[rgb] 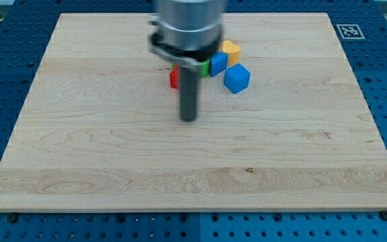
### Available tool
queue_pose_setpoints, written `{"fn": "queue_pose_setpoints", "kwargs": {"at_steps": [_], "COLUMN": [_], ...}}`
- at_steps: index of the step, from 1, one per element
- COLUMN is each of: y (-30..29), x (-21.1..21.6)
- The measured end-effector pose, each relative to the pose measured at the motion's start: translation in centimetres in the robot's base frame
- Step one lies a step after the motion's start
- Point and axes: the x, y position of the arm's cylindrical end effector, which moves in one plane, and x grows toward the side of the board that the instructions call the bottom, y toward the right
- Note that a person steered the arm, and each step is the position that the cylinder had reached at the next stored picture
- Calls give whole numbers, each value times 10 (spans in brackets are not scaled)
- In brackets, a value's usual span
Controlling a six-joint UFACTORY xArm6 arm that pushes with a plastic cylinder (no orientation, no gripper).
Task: Separate the red star and blue cube from the group of blocks
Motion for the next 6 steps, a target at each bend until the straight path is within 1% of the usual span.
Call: {"fn": "queue_pose_setpoints", "kwargs": {"at_steps": [1, 2, 3, 4, 5, 6], "y": [-61, -69, -51, 4, 92, 168], "x": [-31, -54, -80, -95, -90, -64]}}
